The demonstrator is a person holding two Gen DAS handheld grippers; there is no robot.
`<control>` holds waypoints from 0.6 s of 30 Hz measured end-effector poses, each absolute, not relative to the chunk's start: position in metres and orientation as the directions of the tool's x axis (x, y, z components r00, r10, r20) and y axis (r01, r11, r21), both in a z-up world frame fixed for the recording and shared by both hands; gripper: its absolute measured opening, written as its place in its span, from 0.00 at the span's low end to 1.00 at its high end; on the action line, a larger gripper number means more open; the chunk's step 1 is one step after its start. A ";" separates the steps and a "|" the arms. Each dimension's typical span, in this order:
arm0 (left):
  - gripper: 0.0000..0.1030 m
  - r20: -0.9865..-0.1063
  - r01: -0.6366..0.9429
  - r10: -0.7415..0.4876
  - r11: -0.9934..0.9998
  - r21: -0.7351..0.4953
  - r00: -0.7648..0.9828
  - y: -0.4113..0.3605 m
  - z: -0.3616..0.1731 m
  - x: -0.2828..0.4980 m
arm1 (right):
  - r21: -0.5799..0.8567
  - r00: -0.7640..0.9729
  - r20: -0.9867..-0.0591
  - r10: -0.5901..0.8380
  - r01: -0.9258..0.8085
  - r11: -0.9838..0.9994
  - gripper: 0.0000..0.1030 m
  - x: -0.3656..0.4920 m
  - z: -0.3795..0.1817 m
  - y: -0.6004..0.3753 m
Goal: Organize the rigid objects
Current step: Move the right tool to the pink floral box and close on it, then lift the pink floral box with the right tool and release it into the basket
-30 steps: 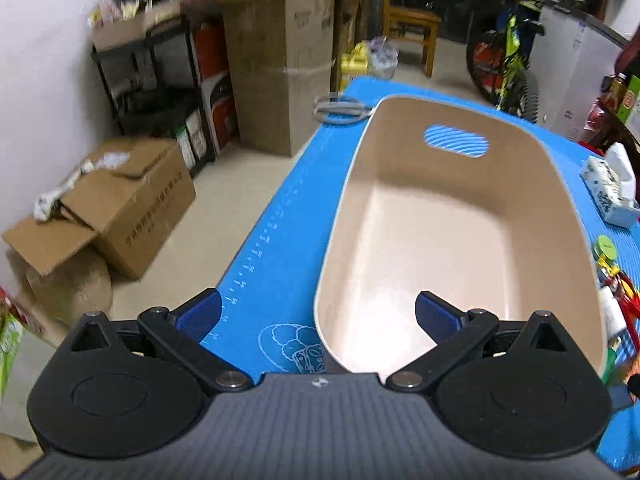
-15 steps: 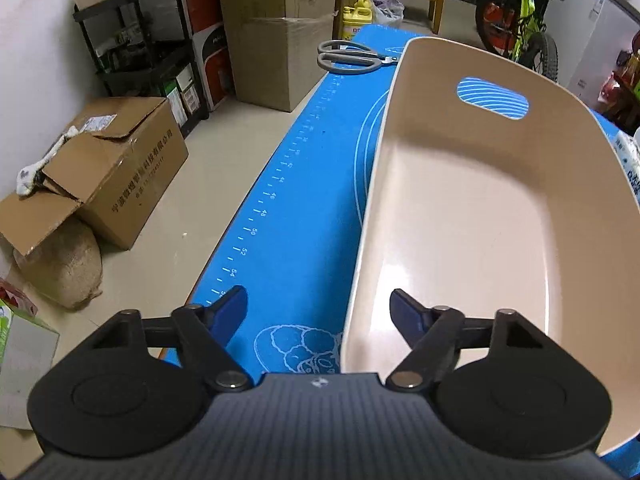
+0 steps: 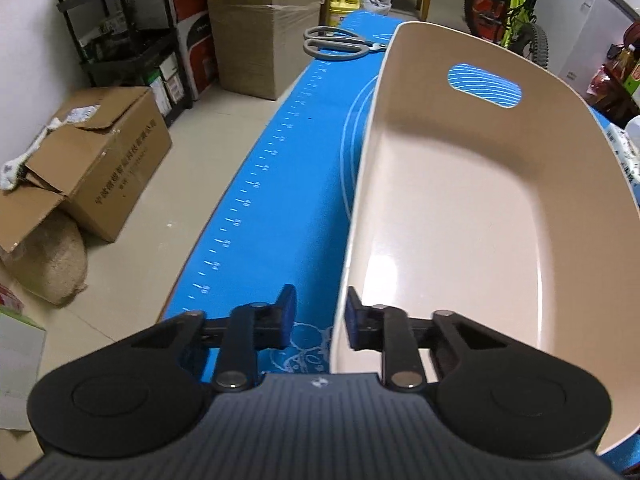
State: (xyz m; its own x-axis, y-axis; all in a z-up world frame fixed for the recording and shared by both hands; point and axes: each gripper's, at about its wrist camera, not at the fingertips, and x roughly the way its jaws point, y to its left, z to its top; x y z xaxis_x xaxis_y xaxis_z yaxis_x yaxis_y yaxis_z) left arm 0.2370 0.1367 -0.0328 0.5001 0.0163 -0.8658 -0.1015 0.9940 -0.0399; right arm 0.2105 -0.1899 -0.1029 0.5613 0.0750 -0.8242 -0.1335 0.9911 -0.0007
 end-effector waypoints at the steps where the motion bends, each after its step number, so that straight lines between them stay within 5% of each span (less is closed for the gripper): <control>1: 0.25 -0.865 -0.099 0.017 0.994 -0.037 0.501 0.136 -0.033 0.237 | 0.004 0.561 -0.824 0.080 -0.135 0.991 0.77 0.209 -0.102 -0.190; 5: 0.23 -0.864 -0.090 0.010 0.995 -0.041 0.503 0.137 -0.034 0.238 | 0.011 0.577 -0.811 0.091 -0.141 0.990 0.68 0.203 -0.097 -0.189; 18: 0.08 -0.864 -0.058 -0.011 0.997 -0.046 0.503 0.133 -0.036 0.238 | -0.010 0.665 -0.745 0.058 -0.097 0.995 0.68 0.190 -0.073 -0.193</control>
State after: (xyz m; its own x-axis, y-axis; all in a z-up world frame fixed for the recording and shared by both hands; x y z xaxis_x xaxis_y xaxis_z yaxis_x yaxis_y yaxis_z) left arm 0.2384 0.1335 -0.0362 0.5029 -0.0106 -0.8643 -0.0581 0.9973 -0.0460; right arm 0.1902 -0.1929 -0.0726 0.6645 0.0575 -0.7450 -0.0975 0.9952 -0.0101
